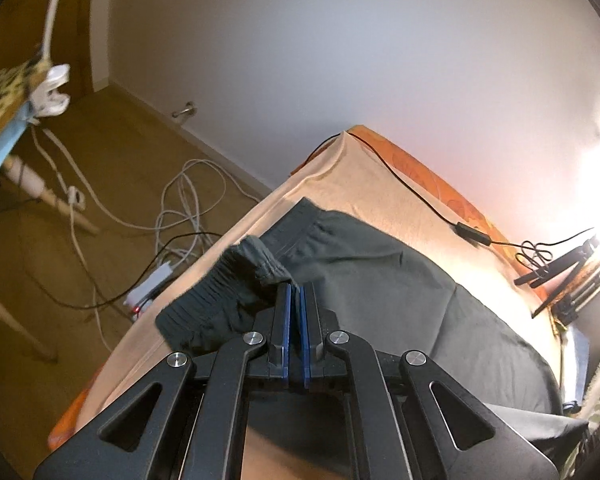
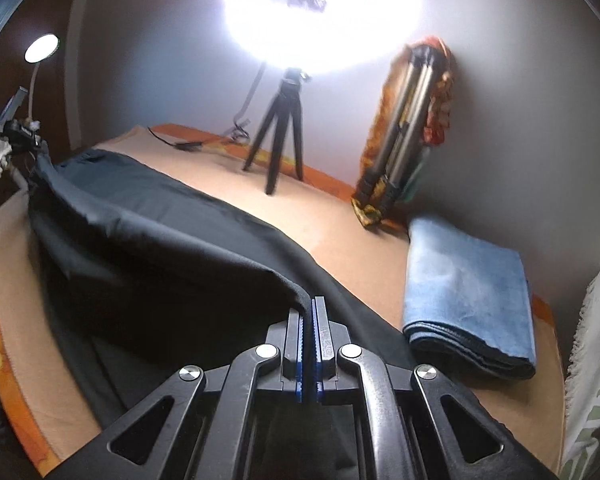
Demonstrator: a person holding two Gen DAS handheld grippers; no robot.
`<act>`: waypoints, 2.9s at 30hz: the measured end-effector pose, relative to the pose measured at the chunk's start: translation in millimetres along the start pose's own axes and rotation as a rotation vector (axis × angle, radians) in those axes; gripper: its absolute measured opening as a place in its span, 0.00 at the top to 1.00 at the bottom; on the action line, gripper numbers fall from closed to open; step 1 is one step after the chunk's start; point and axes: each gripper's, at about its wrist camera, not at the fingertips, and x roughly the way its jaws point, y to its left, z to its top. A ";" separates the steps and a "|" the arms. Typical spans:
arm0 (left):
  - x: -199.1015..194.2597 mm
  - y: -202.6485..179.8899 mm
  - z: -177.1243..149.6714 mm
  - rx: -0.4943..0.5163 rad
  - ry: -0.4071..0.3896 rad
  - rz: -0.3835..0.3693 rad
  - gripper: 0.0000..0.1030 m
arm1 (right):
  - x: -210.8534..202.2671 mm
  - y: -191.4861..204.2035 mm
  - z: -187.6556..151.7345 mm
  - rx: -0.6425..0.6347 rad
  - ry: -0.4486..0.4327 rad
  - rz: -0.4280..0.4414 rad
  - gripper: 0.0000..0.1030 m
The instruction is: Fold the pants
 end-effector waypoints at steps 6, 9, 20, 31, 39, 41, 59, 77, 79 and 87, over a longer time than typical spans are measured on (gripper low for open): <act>35.7 -19.9 14.5 0.039 0.032 0.018 0.97 | 24.3 -13.3 -4.6 0.014 0.061 -0.013 0.99; 45.6 -23.6 22.2 0.048 0.040 0.006 0.96 | 34.8 -18.5 -5.9 0.015 0.082 -0.021 0.99; 26.8 37.7 30.9 0.044 0.013 -0.026 0.53 | 54.3 -21.9 -10.6 0.005 0.124 -0.015 0.99; 61.0 1.7 7.0 0.292 0.057 0.027 0.53 | 56.5 -13.8 -7.4 -0.010 0.127 -0.019 0.99; 71.3 -12.3 -4.9 0.400 0.049 0.078 0.53 | 59.1 -14.0 -9.7 -0.007 0.136 -0.013 0.98; 69.7 -13.8 -7.7 0.427 0.041 0.090 0.55 | 59.1 -14.2 -9.8 -0.008 0.135 -0.014 0.98; 40.4 -16.0 -19.8 0.480 -0.079 0.109 0.77 | 54.5 -6.6 -6.1 -0.020 0.126 -0.009 0.99; 37.2 -39.9 45.0 0.416 -0.129 0.086 0.77 | 57.7 -38.4 23.3 0.002 0.061 -0.066 0.99; 53.3 -45.2 49.4 0.425 -0.101 0.102 0.77 | 68.2 -39.2 22.8 -0.013 0.073 -0.071 0.99; 88.5 -49.4 48.0 0.432 -0.035 0.151 0.77 | 95.6 -39.0 19.9 -0.047 0.115 -0.092 0.99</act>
